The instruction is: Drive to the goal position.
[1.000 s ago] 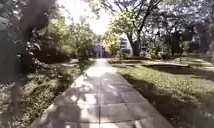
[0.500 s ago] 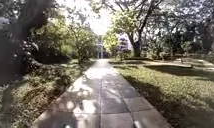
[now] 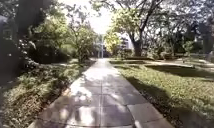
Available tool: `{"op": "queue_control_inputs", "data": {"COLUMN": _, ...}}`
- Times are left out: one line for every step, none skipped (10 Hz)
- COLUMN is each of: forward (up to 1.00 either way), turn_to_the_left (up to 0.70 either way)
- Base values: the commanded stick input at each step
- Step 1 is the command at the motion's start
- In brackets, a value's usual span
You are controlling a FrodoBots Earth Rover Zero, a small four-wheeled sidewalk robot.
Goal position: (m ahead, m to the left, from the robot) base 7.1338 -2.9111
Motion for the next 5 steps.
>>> {"op": "queue_control_inputs", "data": {"forward": 0.50, "turn_to_the_left": 0.00}}
{"op": "queue_control_inputs", "data": {"forward": 0.50, "turn_to_the_left": 0.00}}
{"op": "queue_control_inputs", "data": {"forward": 0.50, "turn_to_the_left": 0.00}}
{"op": "queue_control_inputs", "data": {"forward": 0.50, "turn_to_the_left": 0.00}}
{"op": "queue_control_inputs", "data": {"forward": 0.50, "turn_to_the_left": 0.00}}
